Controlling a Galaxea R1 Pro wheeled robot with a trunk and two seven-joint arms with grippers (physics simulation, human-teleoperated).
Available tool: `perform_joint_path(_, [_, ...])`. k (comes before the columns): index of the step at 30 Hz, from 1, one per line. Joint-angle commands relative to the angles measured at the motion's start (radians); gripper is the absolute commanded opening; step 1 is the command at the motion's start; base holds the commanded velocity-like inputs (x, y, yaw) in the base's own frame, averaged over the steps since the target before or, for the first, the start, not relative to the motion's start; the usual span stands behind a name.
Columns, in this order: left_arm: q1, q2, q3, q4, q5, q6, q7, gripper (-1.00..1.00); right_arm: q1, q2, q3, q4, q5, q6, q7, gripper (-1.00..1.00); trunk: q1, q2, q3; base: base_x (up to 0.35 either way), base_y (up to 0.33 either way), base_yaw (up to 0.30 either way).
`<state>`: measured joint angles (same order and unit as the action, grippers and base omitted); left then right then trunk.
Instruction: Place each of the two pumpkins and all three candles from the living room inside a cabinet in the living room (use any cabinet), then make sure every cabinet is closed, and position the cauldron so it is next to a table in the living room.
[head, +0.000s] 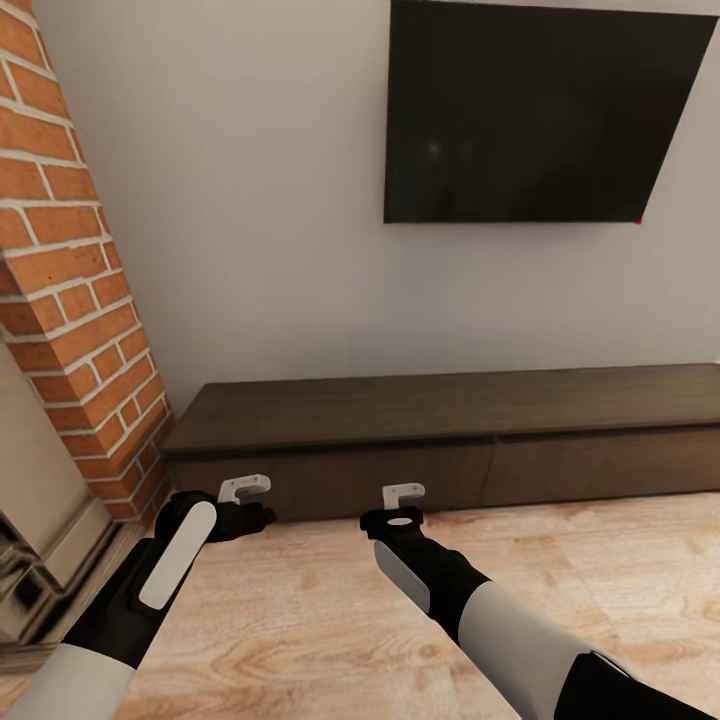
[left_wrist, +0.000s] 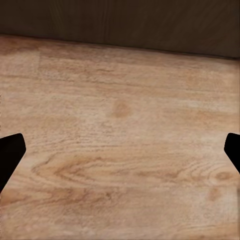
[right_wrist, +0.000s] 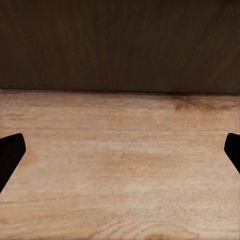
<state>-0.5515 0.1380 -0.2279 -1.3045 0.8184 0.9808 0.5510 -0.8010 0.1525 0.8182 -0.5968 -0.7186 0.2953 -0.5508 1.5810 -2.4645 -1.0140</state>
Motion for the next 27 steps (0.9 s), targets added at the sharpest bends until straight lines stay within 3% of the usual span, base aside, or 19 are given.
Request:
perform_joint_path(1, [-0.001,0.001,-0.002,-0.001,0.01,0.001,0.01,1.0,-0.001,-0.001,0.006,-0.001,-0.005,0.003,-0.008,1.0,-0.004,0.007,0.002,0.0,0.0,0.0])
perform_joint_path(27, [-0.001,-0.002,-0.002,-0.001,0.008,0.001,0.01,1.0,-0.001,-0.001,0.003,0.006,-0.007,-0.004,-0.005,1.0,-0.104,0.189,0.083,0.0,0.0,0.0])
